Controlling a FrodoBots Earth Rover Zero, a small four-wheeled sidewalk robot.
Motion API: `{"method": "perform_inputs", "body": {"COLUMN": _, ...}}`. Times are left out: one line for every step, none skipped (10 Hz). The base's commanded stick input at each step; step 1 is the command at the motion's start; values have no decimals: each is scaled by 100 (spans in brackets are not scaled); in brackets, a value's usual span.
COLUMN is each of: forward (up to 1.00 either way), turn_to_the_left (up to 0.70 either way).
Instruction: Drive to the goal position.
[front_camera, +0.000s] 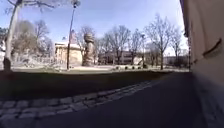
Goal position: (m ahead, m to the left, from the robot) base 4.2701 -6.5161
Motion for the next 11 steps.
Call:
{"method": "perform_inputs", "body": {"forward": 85, "turn_to_the_left": -34}}
{"method": "perform_inputs", "body": {"forward": 85, "turn_to_the_left": -34}}
{"method": "perform_inputs", "body": {"forward": 85, "turn_to_the_left": -34}}
{"method": "perform_inputs", "body": {"forward": 85, "turn_to_the_left": -34}}
{"method": "perform_inputs", "body": {"forward": 85, "turn_to_the_left": -34}}
{"method": "perform_inputs", "body": {"forward": 85, "turn_to_the_left": -34}}
{"method": "perform_inputs", "body": {"forward": 85, "turn_to_the_left": -34}}
{"method": "perform_inputs", "body": {"forward": 85, "turn_to_the_left": -34}}
{"method": "perform_inputs", "body": {"forward": 85, "turn_to_the_left": -34}}
{"method": "perform_inputs", "body": {"forward": 85, "turn_to_the_left": -34}}
{"method": "perform_inputs", "body": {"forward": 85, "turn_to_the_left": -34}}
